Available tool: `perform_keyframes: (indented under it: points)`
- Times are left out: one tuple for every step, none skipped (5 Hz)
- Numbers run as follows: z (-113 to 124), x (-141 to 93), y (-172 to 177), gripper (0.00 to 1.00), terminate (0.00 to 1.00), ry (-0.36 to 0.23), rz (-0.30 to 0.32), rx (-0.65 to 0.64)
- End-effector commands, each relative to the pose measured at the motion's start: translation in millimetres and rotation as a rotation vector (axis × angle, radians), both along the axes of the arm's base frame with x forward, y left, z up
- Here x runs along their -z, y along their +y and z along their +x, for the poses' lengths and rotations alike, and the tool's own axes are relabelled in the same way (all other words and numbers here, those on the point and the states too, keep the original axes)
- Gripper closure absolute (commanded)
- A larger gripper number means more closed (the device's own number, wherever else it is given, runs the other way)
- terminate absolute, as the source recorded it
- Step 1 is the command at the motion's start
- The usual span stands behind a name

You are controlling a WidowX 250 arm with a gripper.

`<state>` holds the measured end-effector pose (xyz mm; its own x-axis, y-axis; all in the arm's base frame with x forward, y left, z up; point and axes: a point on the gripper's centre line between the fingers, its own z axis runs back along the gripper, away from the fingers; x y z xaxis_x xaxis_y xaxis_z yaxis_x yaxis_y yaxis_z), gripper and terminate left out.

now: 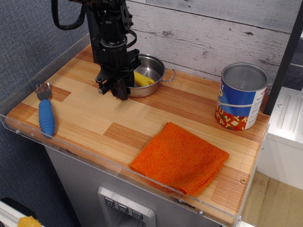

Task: Move the pot with the knife to the close edge of the table.

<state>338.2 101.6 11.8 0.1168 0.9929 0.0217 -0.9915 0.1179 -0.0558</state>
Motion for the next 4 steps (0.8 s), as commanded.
perform_keyframes:
  points:
    - [-4.7, -26.7, 16.4, 1.00, 0.00, -0.084, -0.006, -0.032]
    - [-15.0, -38.5, 20.7, 1.00, 0.00, -0.131, -0.042, -0.026]
    - [-25.7, -46.3, 20.5, 1.00, 0.00, -0.154, -0.059, -0.016]
    - [-39.8, -48.3, 18.6, 1.00, 0.00, -0.152, -0.058, 0.006]
